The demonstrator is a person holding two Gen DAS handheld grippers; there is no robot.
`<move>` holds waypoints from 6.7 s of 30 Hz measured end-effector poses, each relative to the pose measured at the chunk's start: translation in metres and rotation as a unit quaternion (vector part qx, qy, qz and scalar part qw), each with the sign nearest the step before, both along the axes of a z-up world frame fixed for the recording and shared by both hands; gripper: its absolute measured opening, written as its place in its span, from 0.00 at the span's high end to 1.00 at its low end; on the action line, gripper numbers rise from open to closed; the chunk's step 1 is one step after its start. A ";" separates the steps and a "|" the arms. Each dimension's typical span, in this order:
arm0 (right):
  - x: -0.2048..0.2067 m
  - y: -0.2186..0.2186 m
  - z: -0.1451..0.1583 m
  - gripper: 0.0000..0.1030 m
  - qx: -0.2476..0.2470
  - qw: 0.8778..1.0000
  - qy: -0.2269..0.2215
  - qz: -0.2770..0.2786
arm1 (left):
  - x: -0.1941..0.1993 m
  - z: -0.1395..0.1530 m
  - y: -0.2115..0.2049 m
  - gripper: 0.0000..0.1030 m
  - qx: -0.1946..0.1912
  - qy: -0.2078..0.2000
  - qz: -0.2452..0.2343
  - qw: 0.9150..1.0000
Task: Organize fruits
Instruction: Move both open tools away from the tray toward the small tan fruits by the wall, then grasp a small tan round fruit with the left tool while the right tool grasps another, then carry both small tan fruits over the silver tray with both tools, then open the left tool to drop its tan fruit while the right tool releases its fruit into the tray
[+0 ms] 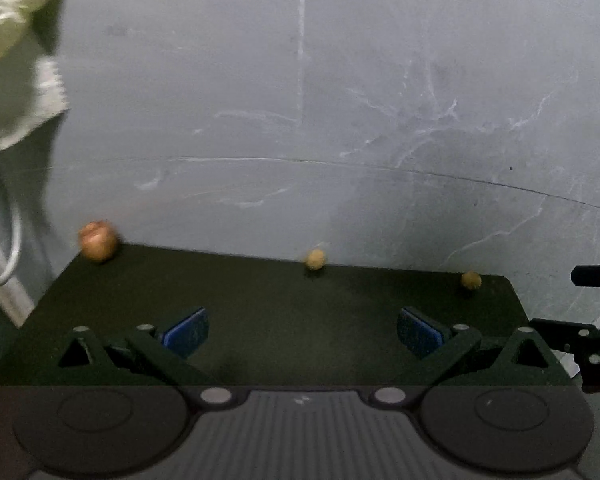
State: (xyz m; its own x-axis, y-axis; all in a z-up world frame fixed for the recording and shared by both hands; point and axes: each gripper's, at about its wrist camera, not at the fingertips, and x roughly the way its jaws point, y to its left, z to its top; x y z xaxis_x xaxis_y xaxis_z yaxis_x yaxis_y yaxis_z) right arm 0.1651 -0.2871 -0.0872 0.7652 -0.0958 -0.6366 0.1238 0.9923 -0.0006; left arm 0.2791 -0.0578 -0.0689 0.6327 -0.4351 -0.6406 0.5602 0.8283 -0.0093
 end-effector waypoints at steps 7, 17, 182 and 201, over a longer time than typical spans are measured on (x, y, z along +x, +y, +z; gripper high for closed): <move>0.026 -0.028 -0.027 0.15 -0.012 1.000 0.006 -0.014 | 0.035 -0.034 -0.048 0.14 0.009 -0.006 -0.017 1.000; 0.079 -0.071 -0.078 0.39 0.004 0.999 0.027 -0.043 | 0.079 -0.083 -0.090 0.27 0.033 0.013 -0.006 0.999; -0.077 0.145 -0.072 0.70 0.014 0.888 0.109 0.447 | -0.255 -0.078 0.109 0.72 -0.009 0.113 0.333 0.936; -0.076 0.142 -0.063 0.64 0.021 0.891 0.105 0.440 | -0.252 -0.078 0.110 0.68 -0.014 0.117 0.334 0.935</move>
State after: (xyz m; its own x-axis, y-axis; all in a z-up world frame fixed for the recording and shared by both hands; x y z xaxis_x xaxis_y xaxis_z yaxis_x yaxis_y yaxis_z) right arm 0.0891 -0.1449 -0.1499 0.3953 0.5107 -0.7635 -0.7017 0.7042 0.1078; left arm 0.0273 0.0521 -0.1470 0.6126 -0.0110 -0.7903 -0.1025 0.9903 -0.0933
